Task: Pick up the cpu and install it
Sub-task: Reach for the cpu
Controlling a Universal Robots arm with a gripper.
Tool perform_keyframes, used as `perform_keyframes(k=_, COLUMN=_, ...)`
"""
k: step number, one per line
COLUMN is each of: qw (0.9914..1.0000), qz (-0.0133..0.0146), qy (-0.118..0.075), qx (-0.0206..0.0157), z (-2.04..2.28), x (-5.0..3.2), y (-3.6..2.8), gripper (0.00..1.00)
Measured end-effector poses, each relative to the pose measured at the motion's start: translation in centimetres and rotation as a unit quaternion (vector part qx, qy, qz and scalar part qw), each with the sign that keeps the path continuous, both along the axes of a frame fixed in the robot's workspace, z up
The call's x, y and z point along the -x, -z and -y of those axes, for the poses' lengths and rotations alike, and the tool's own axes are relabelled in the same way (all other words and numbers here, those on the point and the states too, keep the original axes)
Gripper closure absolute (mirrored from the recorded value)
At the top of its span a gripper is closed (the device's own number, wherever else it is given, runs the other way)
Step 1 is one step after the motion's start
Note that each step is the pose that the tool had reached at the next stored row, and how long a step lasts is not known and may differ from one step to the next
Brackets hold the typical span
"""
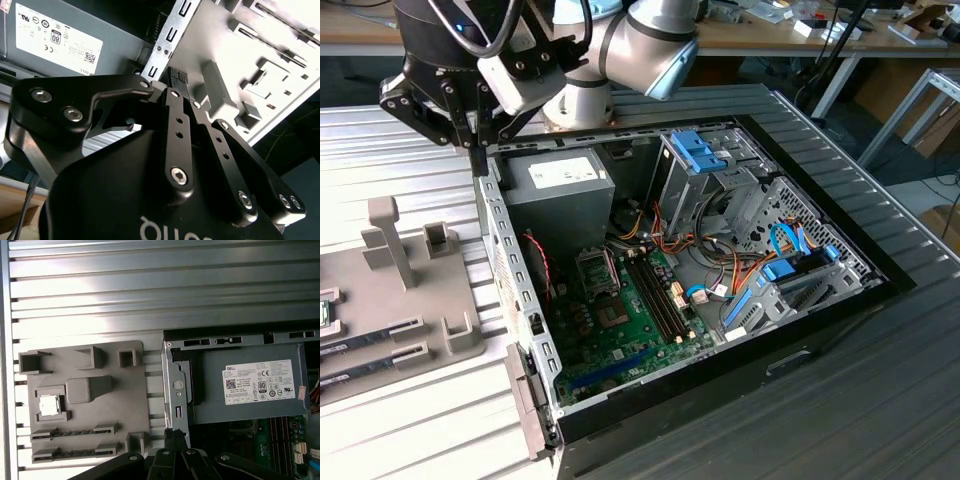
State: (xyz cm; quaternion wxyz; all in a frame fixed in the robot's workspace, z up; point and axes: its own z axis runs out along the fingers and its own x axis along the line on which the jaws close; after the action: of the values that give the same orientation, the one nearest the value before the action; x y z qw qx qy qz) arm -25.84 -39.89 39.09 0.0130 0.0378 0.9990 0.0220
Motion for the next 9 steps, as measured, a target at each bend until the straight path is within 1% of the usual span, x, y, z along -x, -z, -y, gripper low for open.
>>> perform_keyframes(k=9, qw=1.0, qz=0.0, qy=0.0, qx=0.0, z=0.0, x=0.36, y=0.02, gripper=0.89)
